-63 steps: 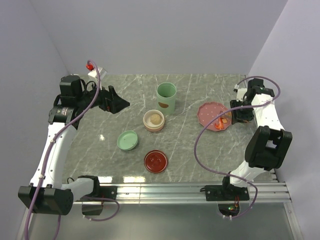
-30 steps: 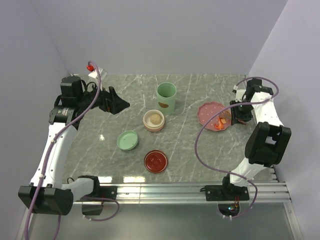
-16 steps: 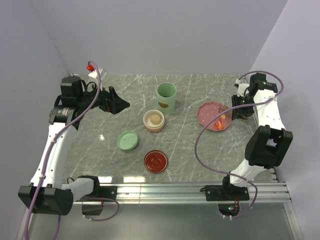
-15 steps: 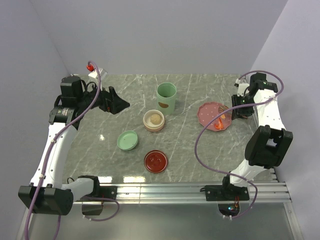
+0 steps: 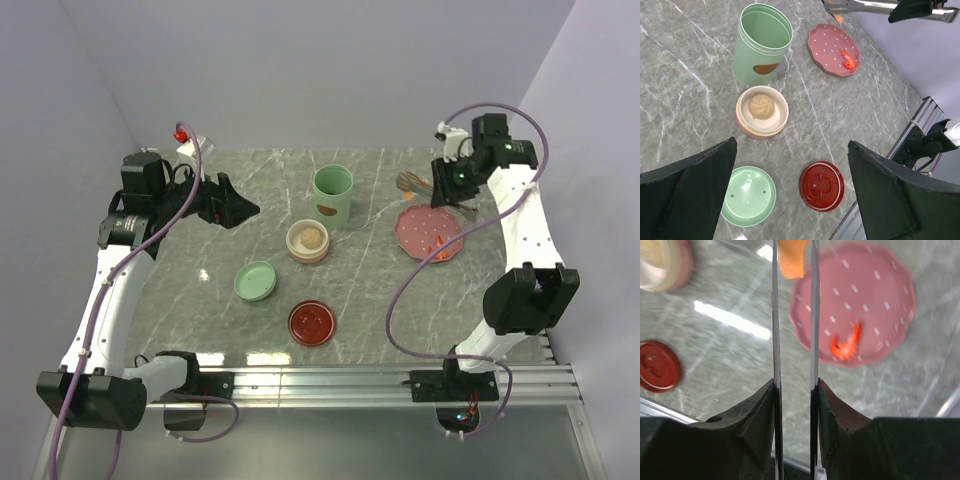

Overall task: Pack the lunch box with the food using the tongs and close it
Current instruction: Place the food into the lunch box, then pick up the food using the clamp, then place the food into the lunch box, then put down the clamp

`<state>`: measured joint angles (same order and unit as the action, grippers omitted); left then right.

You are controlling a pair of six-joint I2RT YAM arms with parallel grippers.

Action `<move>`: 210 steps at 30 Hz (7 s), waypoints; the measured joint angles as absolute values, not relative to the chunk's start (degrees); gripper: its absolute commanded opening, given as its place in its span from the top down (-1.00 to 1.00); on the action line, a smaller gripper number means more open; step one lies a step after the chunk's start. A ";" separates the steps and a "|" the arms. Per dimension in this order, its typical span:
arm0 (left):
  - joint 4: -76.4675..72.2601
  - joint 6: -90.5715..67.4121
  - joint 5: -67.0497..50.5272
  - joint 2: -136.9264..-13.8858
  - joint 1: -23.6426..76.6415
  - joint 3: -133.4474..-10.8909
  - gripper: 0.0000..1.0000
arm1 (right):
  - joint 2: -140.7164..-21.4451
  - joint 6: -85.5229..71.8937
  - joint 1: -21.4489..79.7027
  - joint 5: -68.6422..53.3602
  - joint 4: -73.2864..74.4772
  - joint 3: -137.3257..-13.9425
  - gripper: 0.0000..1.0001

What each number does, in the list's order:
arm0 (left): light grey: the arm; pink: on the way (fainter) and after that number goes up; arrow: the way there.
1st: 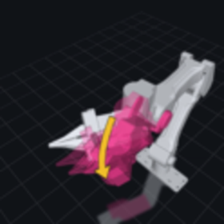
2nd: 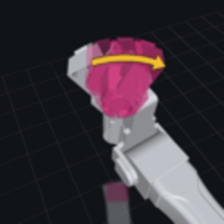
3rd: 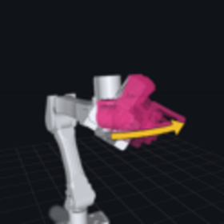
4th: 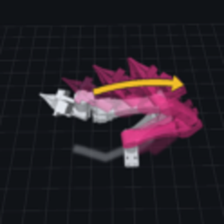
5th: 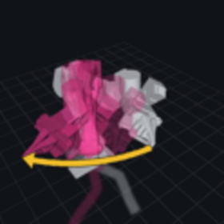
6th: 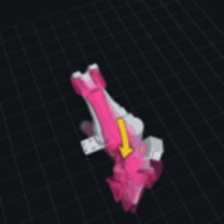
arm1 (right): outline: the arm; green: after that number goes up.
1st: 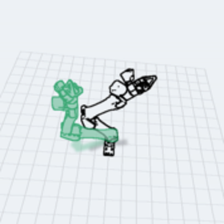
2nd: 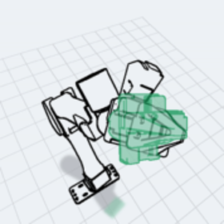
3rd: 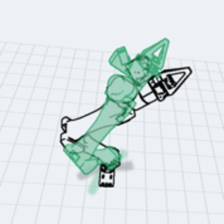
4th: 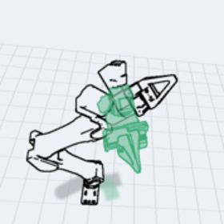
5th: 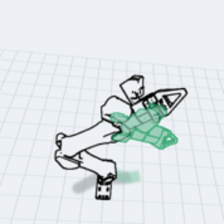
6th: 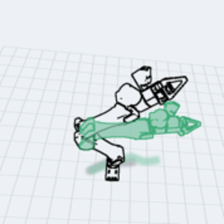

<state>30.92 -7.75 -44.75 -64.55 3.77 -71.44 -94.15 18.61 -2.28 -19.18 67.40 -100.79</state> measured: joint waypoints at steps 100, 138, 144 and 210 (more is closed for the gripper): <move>32.01 -5.34 -43.70 -64.45 3.66 -71.00 -0.99 | -92.82 21.10 -9.91 -6.17 63.05 -78.43 0.28; 30.22 -5.76 -44.36 -65.49 3.66 -70.98 -0.99 | -95.83 13.28 7.57 -21.93 66.70 -117.32 0.39; 30.17 -5.87 -44.34 -66.63 3.55 -70.98 -0.99 | -102.43 11.35 11.90 -22.35 64.82 -121.03 0.39; 30.26 -6.70 -45.08 -65.98 3.55 -71.37 -0.99 | -88.95 23.73 -9.02 -16.38 47.57 -70.83 -0.02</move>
